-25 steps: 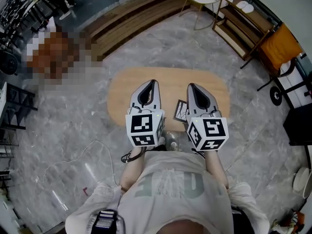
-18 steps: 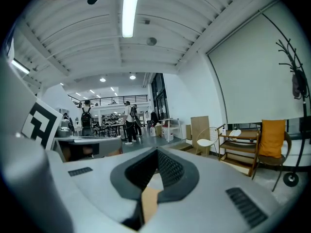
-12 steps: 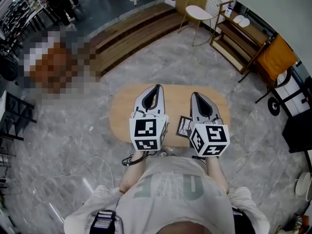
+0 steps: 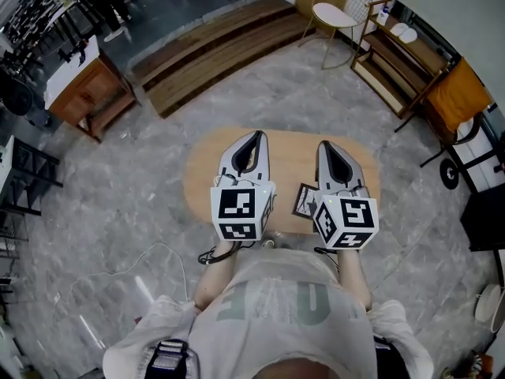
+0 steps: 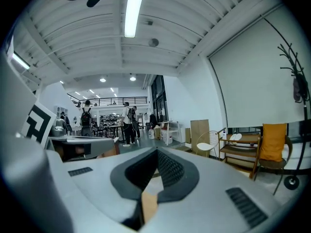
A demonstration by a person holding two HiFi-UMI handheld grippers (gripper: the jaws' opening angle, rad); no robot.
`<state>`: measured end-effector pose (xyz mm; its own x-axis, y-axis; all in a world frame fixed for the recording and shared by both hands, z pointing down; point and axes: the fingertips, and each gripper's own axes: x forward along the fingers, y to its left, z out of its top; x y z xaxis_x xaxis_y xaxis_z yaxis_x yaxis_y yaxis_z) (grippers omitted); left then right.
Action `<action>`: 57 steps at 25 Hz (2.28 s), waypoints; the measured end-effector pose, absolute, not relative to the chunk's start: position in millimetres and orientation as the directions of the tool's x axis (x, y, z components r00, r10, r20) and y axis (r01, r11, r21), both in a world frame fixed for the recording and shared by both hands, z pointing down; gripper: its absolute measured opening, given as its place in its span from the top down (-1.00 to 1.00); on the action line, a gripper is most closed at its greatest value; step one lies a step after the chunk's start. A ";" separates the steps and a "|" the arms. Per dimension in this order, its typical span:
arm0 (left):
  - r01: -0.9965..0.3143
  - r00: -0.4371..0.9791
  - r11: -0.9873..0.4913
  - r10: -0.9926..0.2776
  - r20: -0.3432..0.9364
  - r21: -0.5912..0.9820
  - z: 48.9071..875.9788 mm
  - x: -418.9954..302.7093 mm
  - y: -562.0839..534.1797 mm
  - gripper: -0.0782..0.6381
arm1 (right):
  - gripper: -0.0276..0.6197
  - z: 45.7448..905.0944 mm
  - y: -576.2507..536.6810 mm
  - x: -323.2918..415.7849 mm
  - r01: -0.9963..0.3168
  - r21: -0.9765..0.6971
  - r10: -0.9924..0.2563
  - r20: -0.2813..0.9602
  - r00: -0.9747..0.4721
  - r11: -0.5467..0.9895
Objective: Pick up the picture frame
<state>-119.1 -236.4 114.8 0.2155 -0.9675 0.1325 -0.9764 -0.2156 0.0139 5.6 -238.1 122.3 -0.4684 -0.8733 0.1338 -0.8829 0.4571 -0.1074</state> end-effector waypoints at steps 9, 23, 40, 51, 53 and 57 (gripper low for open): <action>-0.976 0.217 -0.217 -0.964 0.150 0.021 129.1 -129.1 -236.9 0.76 | 0.91 136.2 -241.0 -1.0 -0.875 -0.089 -0.860 0.161 -0.484 0.475; -0.979 0.203 -0.198 -0.965 0.165 0.044 182.3 -131.4 -266.7 0.76 | 0.91 181.2 -270.6 -6.2 -0.877 -0.058 -0.862 0.166 -0.480 0.477; -0.960 0.280 -0.263 -0.885 0.372 0.096 421.6 -104.6 -247.3 0.76 | 0.91 425.9 -246.6 32.6 -0.927 -0.086 -0.840 0.398 -0.369 0.366; -0.959 0.284 -0.260 -0.854 0.436 0.116 498.4 -75.3 -227.0 0.76 | 0.91 505.1 -212.9 44.4 -0.907 -0.150 -0.770 0.485 -0.414 0.393; -0.957 0.287 -0.267 -0.848 0.444 0.110 503.3 -74.3 -225.6 0.76 | 0.91 509.3 -211.9 44.4 -0.905 -0.147 -0.765 0.490 -0.418 0.400; -0.954 0.299 -0.278 -0.843 0.447 0.113 503.8 -70.3 -223.5 0.76 | 0.91 512.5 -211.2 47.0 -0.903 -0.131 -0.762 0.496 -0.416 0.408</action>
<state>-70.3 -223.5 503.8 0.2989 -0.8431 0.4471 -0.9538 -0.2783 0.1128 47.0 -211.2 512.5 -0.4164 -0.7620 0.4959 -0.9034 0.4083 -0.1312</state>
